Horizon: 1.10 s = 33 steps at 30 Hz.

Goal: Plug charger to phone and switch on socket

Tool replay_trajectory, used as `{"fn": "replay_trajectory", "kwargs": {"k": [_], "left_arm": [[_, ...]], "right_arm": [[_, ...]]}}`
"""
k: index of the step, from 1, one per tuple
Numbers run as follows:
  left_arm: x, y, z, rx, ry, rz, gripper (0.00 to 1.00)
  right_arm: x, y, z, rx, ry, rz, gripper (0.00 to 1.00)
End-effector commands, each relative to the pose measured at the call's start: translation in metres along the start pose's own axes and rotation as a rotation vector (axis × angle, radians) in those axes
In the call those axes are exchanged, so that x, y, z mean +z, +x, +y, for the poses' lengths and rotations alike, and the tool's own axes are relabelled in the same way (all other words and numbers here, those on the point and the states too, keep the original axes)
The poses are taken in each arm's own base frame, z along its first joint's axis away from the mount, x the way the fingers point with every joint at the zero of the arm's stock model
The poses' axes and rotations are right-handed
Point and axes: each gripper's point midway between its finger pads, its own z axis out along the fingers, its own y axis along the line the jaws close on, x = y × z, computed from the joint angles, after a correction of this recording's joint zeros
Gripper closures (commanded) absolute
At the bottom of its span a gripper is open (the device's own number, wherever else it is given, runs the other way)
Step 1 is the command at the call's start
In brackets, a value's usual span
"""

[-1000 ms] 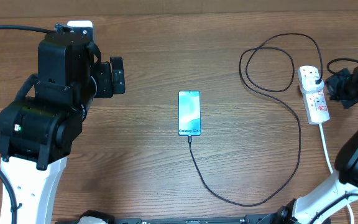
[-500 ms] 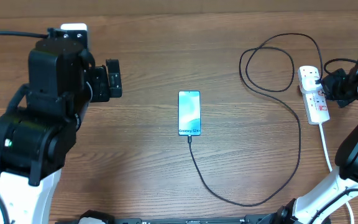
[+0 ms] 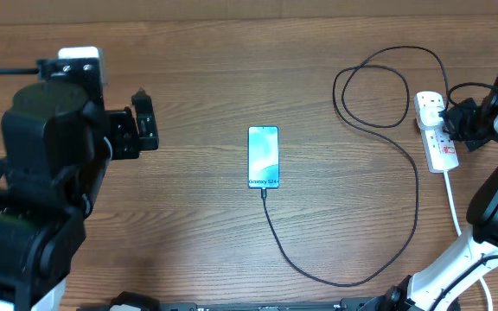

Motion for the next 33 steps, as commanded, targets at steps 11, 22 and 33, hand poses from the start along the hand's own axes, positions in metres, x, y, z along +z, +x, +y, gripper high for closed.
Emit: {"fn": "replay_trajectory", "kwargs": {"k": [11, 22, 33], "left_arm": [[-0.057, -0.007, 0.018, -0.052, 0.011, -0.144, 0.01], [-0.119, -0.005, 0.039, -0.103, 0.026, -0.296, 0.0], [-0.189, 0.018, 0.075, -0.183, -0.058, -0.457, 0.0]], "right_arm": [[0.037, 0.042, 0.027, -0.074, -0.03, 0.143, 0.96], [0.046, 0.064, 0.026, -0.108, 0.031, 0.19, 0.96], [0.036, 0.063, 0.018, -0.157, 0.059, 0.214, 0.96]]}}
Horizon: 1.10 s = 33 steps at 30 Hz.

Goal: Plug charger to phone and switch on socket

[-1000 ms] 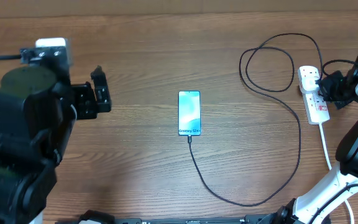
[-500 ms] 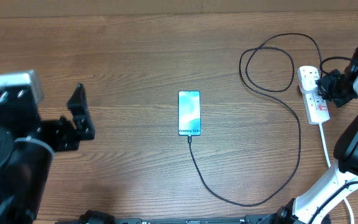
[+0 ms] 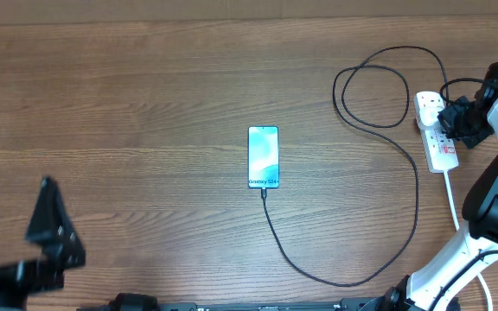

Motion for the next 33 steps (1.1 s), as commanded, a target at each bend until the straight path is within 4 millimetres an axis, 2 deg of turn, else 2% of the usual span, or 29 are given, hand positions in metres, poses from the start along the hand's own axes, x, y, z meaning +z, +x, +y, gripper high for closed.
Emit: {"fn": "replay_trajectory", "kwargs": {"k": [1, 4, 7, 8, 10, 11, 12, 13, 14, 16, 17, 18, 21, 23, 25, 27, 33], "left_arm": [[-0.027, 0.004, 0.012, -0.021, -0.014, -0.039, 0.0], [-0.049, 0.017, 0.021, -0.02, -0.018, -0.036, 0.0], [-0.07, 0.038, 0.031, -0.012, -0.031, -0.005, 0.0], [-0.077, 0.046, 0.034, -0.009, -0.037, 0.008, 0.0], [-0.091, 0.065, 0.042, 0.001, -0.055, 0.045, 0.0], [-0.096, 0.073, 0.045, 0.005, -0.061, 0.06, 0.01], [-0.109, 0.092, 0.052, 0.014, -0.079, 0.097, 0.0], [-0.115, 0.101, 0.055, 0.018, -0.088, 0.115, 0.0], [-0.122, 0.112, 0.058, 0.023, -0.099, 0.136, 0.0], [-0.133, 0.116, 0.061, 0.013, -0.111, 0.096, 0.0], [-0.145, 0.121, 0.063, 0.004, -0.127, 0.069, 0.0], [-0.15, 0.122, 0.064, -0.002, -0.135, 0.049, 0.0], [-0.165, 0.127, 0.066, -0.017, -0.156, -0.003, 0.0], [-0.173, 0.13, 0.066, -0.025, -0.167, -0.031, 0.0], [-0.18, 0.133, 0.067, -0.032, -0.175, -0.057, 0.0], [-0.186, 0.136, 0.068, -0.037, -0.177, -0.081, 0.0], [-0.205, 0.146, 0.071, -0.052, -0.165, -0.155, 0.0]], "right_arm": [[0.028, 0.049, 0.024, -0.075, -0.042, 0.185, 0.96], [0.007, 0.037, 0.018, -0.064, -0.017, 0.157, 0.96], [-0.031, 0.025, 0.022, -0.059, -0.041, 0.105, 0.96], [-0.045, 0.022, 0.024, -0.06, -0.057, 0.08, 0.96], [-0.089, 0.013, 0.033, -0.071, -0.108, -0.011, 0.96], [-0.105, 0.01, 0.036, -0.075, -0.129, -0.047, 0.96], [-0.152, 0.004, 0.043, -0.09, -0.192, -0.156, 0.96], [-0.188, 0.002, 0.049, -0.101, -0.244, -0.237, 0.96], [-0.21, 0.001, 0.052, -0.109, -0.279, -0.285, 0.96], [-0.277, 0.004, 0.061, -0.137, -0.388, -0.433, 0.96], [-0.349, 0.01, 0.068, -0.173, -0.511, -0.604, 0.96], [-0.387, 0.017, 0.07, -0.195, -0.576, -0.697, 0.96], [-0.478, 0.046, 0.068, -0.261, -0.737, -0.912, 0.96], [-0.524, 0.07, 0.063, -0.304, -0.822, -1.022, 0.96], [-0.56, 0.098, 0.057, -0.353, -0.9, -1.104, 0.96], [-0.582, 0.121, 0.049, -0.384, -0.943, -1.156, 0.96], [-0.614, 0.177, 0.022, -0.422, -0.999, -1.236, 0.96]]}}
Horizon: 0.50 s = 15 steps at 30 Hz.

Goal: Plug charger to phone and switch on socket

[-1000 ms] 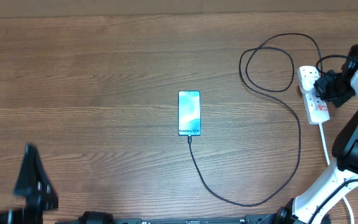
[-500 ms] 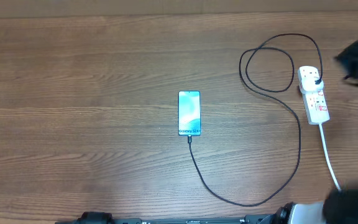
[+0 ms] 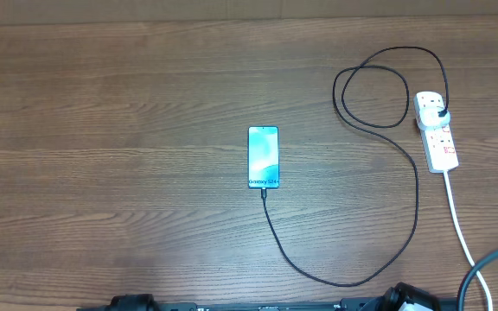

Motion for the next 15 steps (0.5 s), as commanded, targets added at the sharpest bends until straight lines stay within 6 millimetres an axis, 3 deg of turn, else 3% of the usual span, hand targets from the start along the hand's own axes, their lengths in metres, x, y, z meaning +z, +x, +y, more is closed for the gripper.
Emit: {"fn": "replay_trajectory", "kwargs": {"k": [1, 5, 8, 15], "left_arm": [[-0.016, 0.007, 0.007, -0.024, -0.002, -0.061, 0.0], [-0.034, 0.01, 0.012, -0.046, 0.008, -0.135, 0.0], [-0.035, 0.01, 0.011, -0.046, -0.002, -0.138, 0.0], [-0.039, 0.012, 0.006, -0.043, -0.056, -0.144, 0.0]], "right_arm": [[-0.019, 0.002, 0.019, -0.016, -0.068, 0.004, 0.96], [-0.043, 0.006, 0.058, -0.047, -0.246, 0.029, 0.96], [-0.052, 0.013, 0.081, -0.056, -0.376, 0.078, 0.96], [-0.06, 0.018, 0.095, -0.024, -0.47, 0.118, 0.96]]}}
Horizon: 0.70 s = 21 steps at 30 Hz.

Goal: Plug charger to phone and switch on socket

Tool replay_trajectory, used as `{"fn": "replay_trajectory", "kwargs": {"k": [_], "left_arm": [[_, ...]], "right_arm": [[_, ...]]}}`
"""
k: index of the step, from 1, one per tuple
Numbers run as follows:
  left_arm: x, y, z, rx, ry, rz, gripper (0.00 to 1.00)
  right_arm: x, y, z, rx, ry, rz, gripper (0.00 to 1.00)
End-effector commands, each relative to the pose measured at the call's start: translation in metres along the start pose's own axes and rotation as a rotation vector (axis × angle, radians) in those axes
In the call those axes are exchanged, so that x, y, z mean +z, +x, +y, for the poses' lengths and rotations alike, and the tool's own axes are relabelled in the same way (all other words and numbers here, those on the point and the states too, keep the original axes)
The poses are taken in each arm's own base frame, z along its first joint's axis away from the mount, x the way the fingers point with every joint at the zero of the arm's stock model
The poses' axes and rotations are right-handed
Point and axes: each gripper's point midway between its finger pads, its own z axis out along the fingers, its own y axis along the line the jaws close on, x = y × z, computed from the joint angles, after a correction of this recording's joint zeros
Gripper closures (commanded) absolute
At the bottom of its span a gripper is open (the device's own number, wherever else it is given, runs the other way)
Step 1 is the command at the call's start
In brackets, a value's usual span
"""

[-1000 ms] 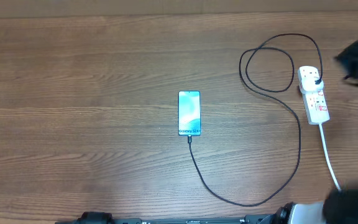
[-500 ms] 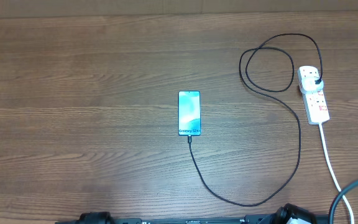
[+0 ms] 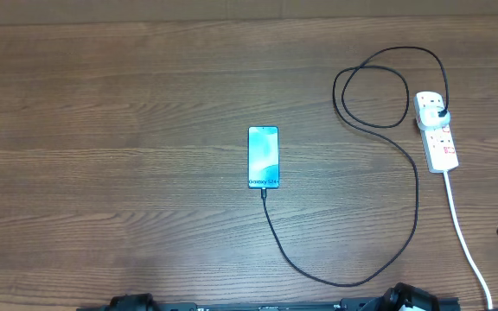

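A phone (image 3: 264, 157) with a lit blue screen lies flat at the table's middle. A black charger cable (image 3: 344, 276) runs from the phone's near end, curves right and loops up to a plug (image 3: 440, 112) seated in a white socket strip (image 3: 437, 135) at the far right. The strip's switch state is too small to read. A dark piece of the right arm shows at the right edge; its fingers are out of frame. No left gripper is in view.
The strip's white lead (image 3: 465, 238) runs down toward the front right corner. Dark mount parts (image 3: 266, 306) line the bottom edge. The brown wooden table (image 3: 128, 112) fills the view.
A dark part of the right arm now shows at the right edge, where only a thin grey cable arc was seen. Phone, cable and socket strip lie unchanged.
First the left arm stood over the left of the table and the right gripper was at the socket strip. Then the left arm had dropped to the lower left corner, the right still at the strip. Later both had left the view; now the right arm's edge shows.
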Motion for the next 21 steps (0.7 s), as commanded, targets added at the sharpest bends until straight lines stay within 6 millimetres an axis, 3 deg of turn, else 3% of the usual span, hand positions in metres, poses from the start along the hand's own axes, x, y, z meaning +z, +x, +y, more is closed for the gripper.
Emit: {"fn": "replay_trajectory", "kwargs": {"k": [1, 7, 11, 15, 21], "left_arm": [[-0.003, 0.001, -0.002, -0.003, -0.041, -0.012, 0.0], [-0.004, 0.001, -0.003, -0.002, -0.051, -0.014, 0.0], [-0.004, 0.001, -0.003, -0.002, -0.051, -0.014, 0.0], [-0.004, -0.029, -0.003, -0.034, -0.058, -0.136, 0.0], [0.027, -0.031, -0.025, -0.026, 0.021, -0.105, 0.0]], "right_arm": [[-0.001, 0.007, 0.014, 0.025, -0.085, 0.037, 0.96], [-0.026, -0.002, 0.045, -0.026, -0.162, -0.014, 0.96], [-0.034, -0.006, 0.053, -0.047, -0.173, -0.037, 0.95], [-0.034, -0.006, 0.054, -0.044, -0.185, -0.038, 0.92], [-0.072, -0.009, 0.088, -0.095, -0.298, -0.077, 0.92]]}}
